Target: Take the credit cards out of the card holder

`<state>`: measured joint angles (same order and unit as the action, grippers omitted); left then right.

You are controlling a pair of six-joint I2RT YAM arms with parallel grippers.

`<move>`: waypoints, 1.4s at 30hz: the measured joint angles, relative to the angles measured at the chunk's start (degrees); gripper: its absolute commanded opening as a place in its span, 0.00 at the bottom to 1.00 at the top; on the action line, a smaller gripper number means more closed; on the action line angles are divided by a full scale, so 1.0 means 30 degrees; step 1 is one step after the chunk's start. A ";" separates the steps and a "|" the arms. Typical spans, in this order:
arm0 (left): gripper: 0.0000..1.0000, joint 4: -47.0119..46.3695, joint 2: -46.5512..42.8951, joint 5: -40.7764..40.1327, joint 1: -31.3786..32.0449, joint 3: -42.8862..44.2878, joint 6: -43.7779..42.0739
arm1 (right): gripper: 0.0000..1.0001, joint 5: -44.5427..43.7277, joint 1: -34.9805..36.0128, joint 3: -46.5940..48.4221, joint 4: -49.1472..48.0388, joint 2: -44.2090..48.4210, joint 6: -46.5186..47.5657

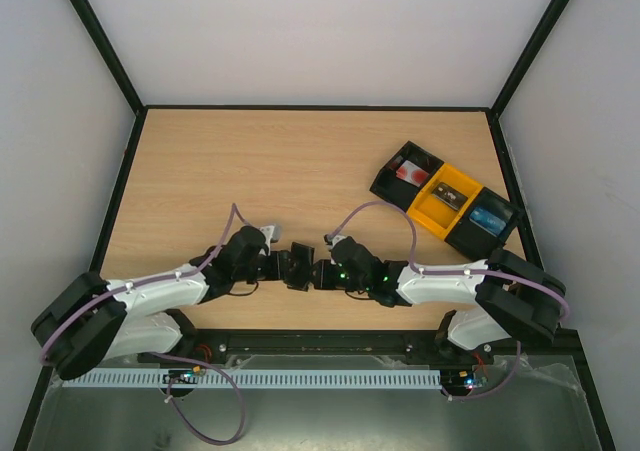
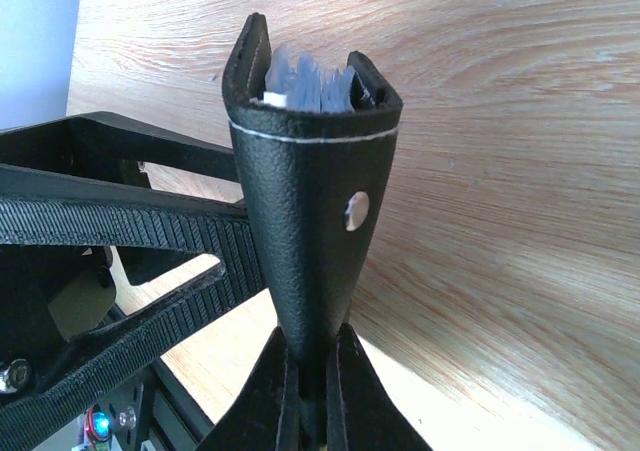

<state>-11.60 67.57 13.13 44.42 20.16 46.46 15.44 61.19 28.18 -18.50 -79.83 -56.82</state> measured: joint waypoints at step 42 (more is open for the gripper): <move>0.23 0.0692 0.1166 -0.0882 0.0634 0.0867 -0.0532 | 0.02 -0.0699 0.0015 -0.0525 -0.0066 0.0015 -0.0015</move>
<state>-9.52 71.07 10.48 46.33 22.76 44.86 13.34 61.23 26.61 -18.70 -79.79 -56.86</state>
